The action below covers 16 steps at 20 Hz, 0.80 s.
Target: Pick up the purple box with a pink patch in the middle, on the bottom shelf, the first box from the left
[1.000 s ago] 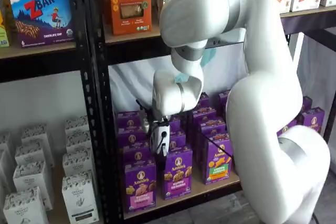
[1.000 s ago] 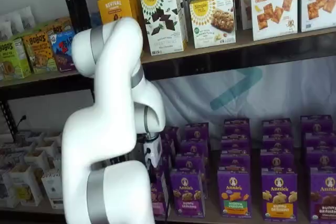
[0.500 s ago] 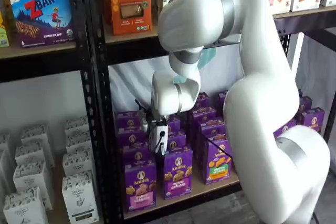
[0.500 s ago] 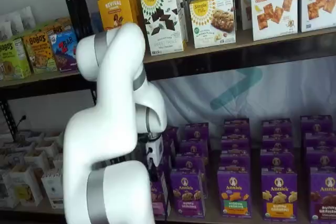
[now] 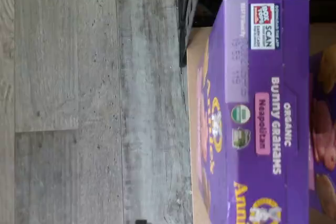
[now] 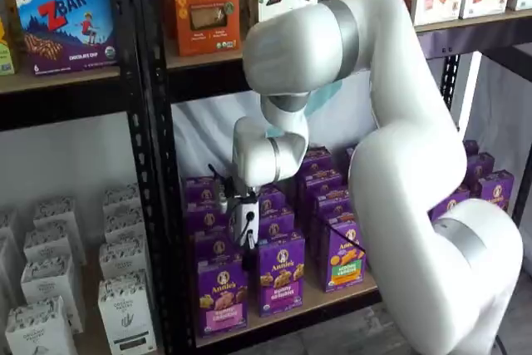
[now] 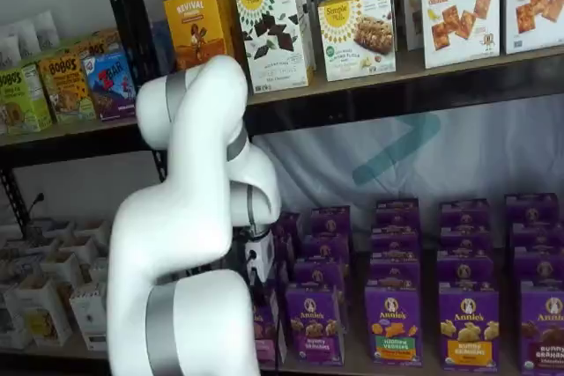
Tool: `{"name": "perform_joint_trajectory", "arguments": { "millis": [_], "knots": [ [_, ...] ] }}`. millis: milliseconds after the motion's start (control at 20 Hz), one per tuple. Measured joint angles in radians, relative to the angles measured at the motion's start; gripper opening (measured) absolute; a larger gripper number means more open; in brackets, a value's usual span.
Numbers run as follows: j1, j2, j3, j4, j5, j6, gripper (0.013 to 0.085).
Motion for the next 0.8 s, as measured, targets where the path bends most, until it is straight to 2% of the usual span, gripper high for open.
{"name": "perform_joint_trajectory", "arguments": {
  "millis": [500, 800],
  "knots": [
    [0.025, 0.106, -0.118, -0.041, 0.028, 0.063, 0.085],
    [0.034, 0.151, -0.155, -0.046, 0.027, 0.076, 0.085]
  ]
}}
